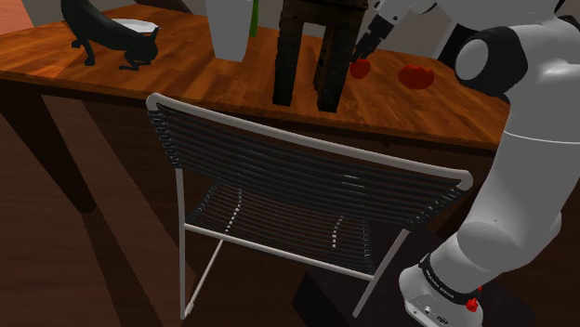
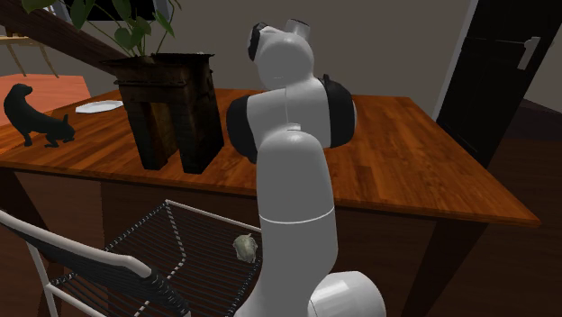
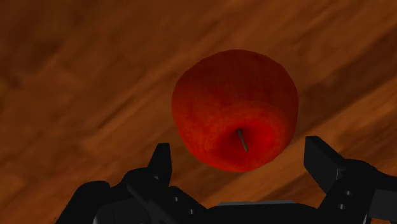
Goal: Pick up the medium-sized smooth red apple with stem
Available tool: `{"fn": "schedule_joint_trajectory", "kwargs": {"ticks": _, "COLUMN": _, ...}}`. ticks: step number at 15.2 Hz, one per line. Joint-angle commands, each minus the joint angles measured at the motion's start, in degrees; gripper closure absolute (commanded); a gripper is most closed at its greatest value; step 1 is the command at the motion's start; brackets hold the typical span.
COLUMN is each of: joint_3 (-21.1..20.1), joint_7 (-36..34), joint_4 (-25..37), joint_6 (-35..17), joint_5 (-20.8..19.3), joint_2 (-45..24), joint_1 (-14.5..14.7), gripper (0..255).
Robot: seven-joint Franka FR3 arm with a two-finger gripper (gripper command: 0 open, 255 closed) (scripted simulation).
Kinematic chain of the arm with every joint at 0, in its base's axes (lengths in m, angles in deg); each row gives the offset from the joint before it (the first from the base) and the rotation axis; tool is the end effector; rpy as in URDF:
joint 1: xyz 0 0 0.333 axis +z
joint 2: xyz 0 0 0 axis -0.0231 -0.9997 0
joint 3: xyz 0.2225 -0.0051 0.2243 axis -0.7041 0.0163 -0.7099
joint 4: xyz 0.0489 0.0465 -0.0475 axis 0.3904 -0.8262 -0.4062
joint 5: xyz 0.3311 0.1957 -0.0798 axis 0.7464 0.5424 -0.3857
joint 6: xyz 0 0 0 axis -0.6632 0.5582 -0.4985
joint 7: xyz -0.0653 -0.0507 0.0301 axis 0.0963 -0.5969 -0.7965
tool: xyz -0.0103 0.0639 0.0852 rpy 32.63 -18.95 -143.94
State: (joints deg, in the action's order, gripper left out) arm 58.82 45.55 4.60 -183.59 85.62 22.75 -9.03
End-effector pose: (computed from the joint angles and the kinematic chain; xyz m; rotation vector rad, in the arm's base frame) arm 0.6095 -0.2916 0.5739 -2.9095 -0.3449 -0.4008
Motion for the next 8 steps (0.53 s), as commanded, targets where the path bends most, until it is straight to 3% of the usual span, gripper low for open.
{"fn": "schedule_joint_trajectory", "kwargs": {"ticks": 1, "joint_3": -0.01, "joint_7": 0.04, "joint_4": -0.48, "joint_6": -0.35, "joint_5": -0.05, "joint_2": 0.17, "joint_1": 0.13, "gripper": 255}}
{"fn": "schedule_joint_trajectory", "kwargs": {"ticks": 8, "joint_3": 0.03, "joint_7": 0.09, "joint_4": -0.91, "joint_6": -0.48, "joint_5": -0.15, "joint_2": 0.47, "joint_1": 0.22, "gripper": 255}}
